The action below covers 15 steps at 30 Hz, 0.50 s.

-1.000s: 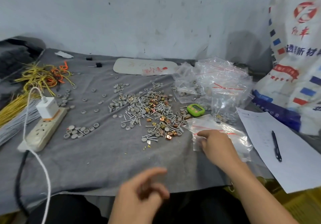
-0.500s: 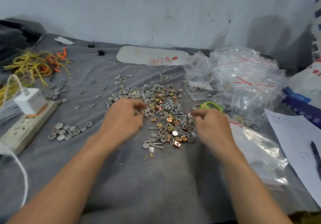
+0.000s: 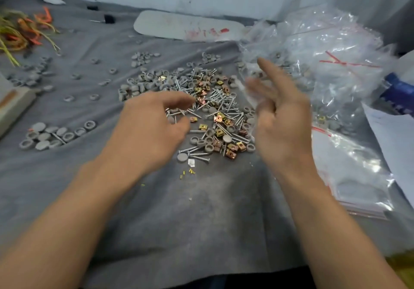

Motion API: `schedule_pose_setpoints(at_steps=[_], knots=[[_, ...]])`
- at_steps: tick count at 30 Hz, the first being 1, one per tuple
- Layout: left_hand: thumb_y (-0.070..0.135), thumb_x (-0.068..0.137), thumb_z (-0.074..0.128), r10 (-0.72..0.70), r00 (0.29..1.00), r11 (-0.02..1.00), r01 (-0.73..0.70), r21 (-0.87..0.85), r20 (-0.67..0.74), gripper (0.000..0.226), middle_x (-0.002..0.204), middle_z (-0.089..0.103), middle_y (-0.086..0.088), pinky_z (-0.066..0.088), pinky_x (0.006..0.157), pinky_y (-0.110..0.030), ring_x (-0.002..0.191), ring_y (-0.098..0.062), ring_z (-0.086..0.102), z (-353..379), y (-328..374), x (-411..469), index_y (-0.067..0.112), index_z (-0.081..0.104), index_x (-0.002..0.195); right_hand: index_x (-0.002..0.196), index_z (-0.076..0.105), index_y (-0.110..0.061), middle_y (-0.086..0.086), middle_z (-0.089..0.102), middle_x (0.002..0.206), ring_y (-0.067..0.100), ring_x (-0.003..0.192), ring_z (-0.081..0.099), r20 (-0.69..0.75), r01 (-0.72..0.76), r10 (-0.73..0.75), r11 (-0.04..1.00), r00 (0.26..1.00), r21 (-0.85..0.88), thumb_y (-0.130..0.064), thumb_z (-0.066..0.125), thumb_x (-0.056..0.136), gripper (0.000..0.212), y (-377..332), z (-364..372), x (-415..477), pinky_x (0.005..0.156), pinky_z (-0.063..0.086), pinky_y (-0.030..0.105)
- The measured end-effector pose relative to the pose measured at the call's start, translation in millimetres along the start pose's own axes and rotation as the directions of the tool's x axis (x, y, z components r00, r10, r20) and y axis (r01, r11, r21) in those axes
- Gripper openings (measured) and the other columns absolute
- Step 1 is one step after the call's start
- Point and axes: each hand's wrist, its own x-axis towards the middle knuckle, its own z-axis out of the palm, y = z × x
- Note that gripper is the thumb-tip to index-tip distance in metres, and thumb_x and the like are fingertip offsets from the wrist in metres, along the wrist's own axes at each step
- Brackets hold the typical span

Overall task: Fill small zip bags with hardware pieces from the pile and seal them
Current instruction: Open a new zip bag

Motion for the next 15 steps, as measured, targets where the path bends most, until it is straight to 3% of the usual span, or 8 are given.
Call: schedule_pose_setpoints(at_steps=[3, 5, 6, 8, 10, 12, 14, 15], knots=[[0.018, 0.084, 0.072, 0.078, 0.995, 0.995, -0.073, -0.068, 0.060, 0.072, 0.129, 0.056, 0.027, 0.041, 0.099, -0.015, 0.112, 0.008, 0.052, 11.1, 1.5, 0.0, 0.045, 0.046, 0.145, 0.151, 0.042, -0.025, 0.017, 0.070, 0.125, 0.012, 0.115, 0.070, 0.238, -0.186, 0.107, 0.922, 0.965, 0.340, 0.031, 0.032, 0.086, 0.087, -7.8, 12.4, -4.7, 0.101, 0.054, 0.028], [0.013, 0.083, 0.072, 0.109, 0.990, 0.984, -0.094, -0.153, 0.089, 0.073, 0.140, 0.055, 0.021, 0.044, 0.108, -0.027, 0.121, 0.005, 0.052, 13.2, 4.2, 3.4, 0.041, 0.046, 0.145, 0.144, 0.045, -0.027, 0.020, 0.075, 0.113, 0.021, 0.103, 0.075, 0.371, -0.354, 0.139, 0.710, 0.918, 0.609, 0.032, 0.034, 0.086, 0.083, -9.5, 15.2, -4.5, 0.093, 0.059, 0.032], [0.012, 0.081, 0.072, 0.106, 0.988, 0.968, -0.077, -0.238, 0.111, 0.062, 0.134, 0.063, 0.016, 0.048, 0.105, -0.032, 0.118, 0.003, 0.057, 12.8, 4.6, 5.6, 0.037, 0.058, 0.137, 0.143, 0.046, -0.025, 0.020, 0.076, 0.112, 0.024, 0.096, 0.077, 0.441, -0.437, 0.147, 0.584, 0.886, 0.684, 0.031, 0.035, 0.085, 0.081, -11.5, 14.2, -3.1, 0.087, 0.062, 0.034], [0.010, 0.079, 0.074, 0.080, 0.975, 0.881, 0.027, -0.473, 0.206, 0.031, 0.105, 0.077, -0.005, 0.053, 0.086, -0.037, 0.094, -0.006, 0.066, 9.0, 7.5, 7.7, 0.022, 0.078, 0.107, 0.146, 0.046, -0.018, 0.022, 0.074, 0.115, 0.027, 0.085, 0.077, 0.526, -0.544, 0.152, 0.338, 0.837, 0.768, 0.026, 0.040, 0.082, 0.078, -14.8, 10.9, 1.9, 0.075, 0.064, 0.038], [0.002, 0.077, 0.080, 0.033, 0.967, 0.790, 0.131, -0.599, 0.254, 0.014, 0.084, 0.076, -0.016, 0.047, 0.072, -0.028, 0.074, -0.010, 0.060, 5.1, 6.3, 9.3, 0.012, 0.082, 0.087, 0.146, 0.046, -0.011, 0.025, 0.073, 0.114, 0.030, 0.083, 0.076, 0.530, -0.563, 0.209, 0.146, 0.821, 0.814, 0.018, 0.045, 0.083, 0.070, -15.0, 7.8, 8.4, 0.074, 0.065, 0.042], [0.001, 0.077, 0.080, -0.005, 0.968, 0.750, 0.170, -0.640, 0.251, 0.011, 0.069, 0.071, -0.008, 0.046, 0.062, -0.018, 0.060, -0.009, 0.057, 2.4, 2.2, 11.4, 0.012, 0.081, 0.076, 0.141, 0.049, -0.008, 0.022, 0.073, 0.113, 0.031, 0.089, 0.075, 0.557, -0.607, 0.292, 0.117, 0.778, 0.786, 0.006, 0.050, 0.089, 0.053, -12.4, 6.7, 12.4, 0.083, 0.063, 0.044], [0.004, 0.078, 0.078, -0.053, 0.965, 0.682, 0.224, -0.697, 0.258, 0.012, 0.068, 0.071, -0.005, 0.047, 0.056, -0.016, 0.055, -0.008, 0.057, -1.6, 0.8, 11.7, 0.014, 0.082, 0.074, 0.132, 0.056, -0.005, 0.019, 0.072, 0.113, 0.031, 0.093, 0.071, 0.621, -0.707, 0.352, 0.218, 0.700, 0.673, -0.022, 0.050, 0.103, 0.034, -10.0, 4.8, 12.7, 0.089, 0.058, 0.046], [0.004, 0.079, 0.077, -0.089, 0.963, 0.655, 0.250, -0.713, 0.256, 0.013, 0.069, 0.072, -0.004, 0.047, 0.053, -0.016, 0.054, -0.009, 0.058, -3.8, 1.0, 11.7, 0.015, 0.082, 0.075, 0.130, 0.057, -0.002, 0.018, 0.072, 0.112, 0.031, 0.094, 0.071, 0.655, -0.739, 0.345, 0.260, 0.672, 0.622, -0.038, 0.047, 0.105, 0.046, -8.6, 3.6, 11.4, 0.091, 0.057, 0.047]])
